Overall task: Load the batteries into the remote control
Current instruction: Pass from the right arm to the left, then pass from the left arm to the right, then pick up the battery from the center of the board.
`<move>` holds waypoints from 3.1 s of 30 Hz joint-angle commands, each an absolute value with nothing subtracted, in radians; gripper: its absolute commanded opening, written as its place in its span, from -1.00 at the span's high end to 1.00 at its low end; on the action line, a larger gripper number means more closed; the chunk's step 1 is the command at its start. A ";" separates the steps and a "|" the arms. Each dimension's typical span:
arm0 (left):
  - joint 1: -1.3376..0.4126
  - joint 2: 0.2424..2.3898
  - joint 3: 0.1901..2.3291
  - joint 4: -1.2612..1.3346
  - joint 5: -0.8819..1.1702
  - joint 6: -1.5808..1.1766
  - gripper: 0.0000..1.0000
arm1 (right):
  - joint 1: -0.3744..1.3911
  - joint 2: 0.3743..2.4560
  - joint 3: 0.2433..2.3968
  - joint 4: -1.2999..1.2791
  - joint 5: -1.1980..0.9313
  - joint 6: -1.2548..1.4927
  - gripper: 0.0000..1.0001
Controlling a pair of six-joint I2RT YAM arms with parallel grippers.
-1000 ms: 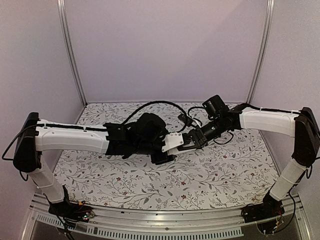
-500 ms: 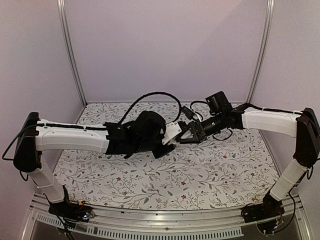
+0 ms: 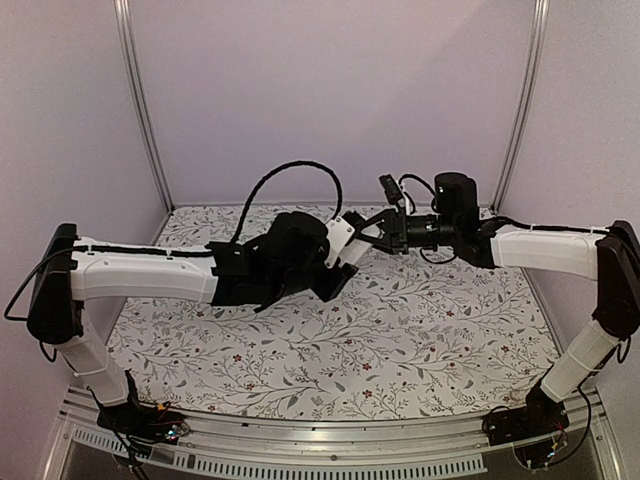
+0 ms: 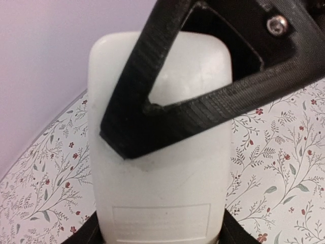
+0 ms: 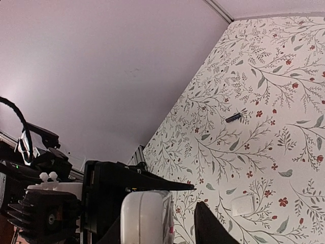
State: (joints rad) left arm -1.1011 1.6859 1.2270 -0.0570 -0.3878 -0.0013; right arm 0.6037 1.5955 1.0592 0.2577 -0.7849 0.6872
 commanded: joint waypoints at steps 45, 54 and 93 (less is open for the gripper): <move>-0.441 1.944 1.526 -0.883 -0.015 0.080 -0.20 | 0.461 1.657 1.042 0.000 -0.949 0.551 1.00; -0.422 2.082 1.630 -0.948 -0.009 0.097 0.03 | 0.462 1.652 1.037 -0.031 -0.959 0.534 1.00; -0.770 1.708 1.301 -0.453 0.227 0.187 1.00 | 0.530 1.661 1.010 -0.207 -1.042 0.539 1.00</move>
State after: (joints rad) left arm -0.6964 1.8965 1.3827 -0.7055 0.0891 0.1463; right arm 0.4881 1.6600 1.0058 -0.1577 -0.9928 0.5453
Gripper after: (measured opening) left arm 0.082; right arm 0.145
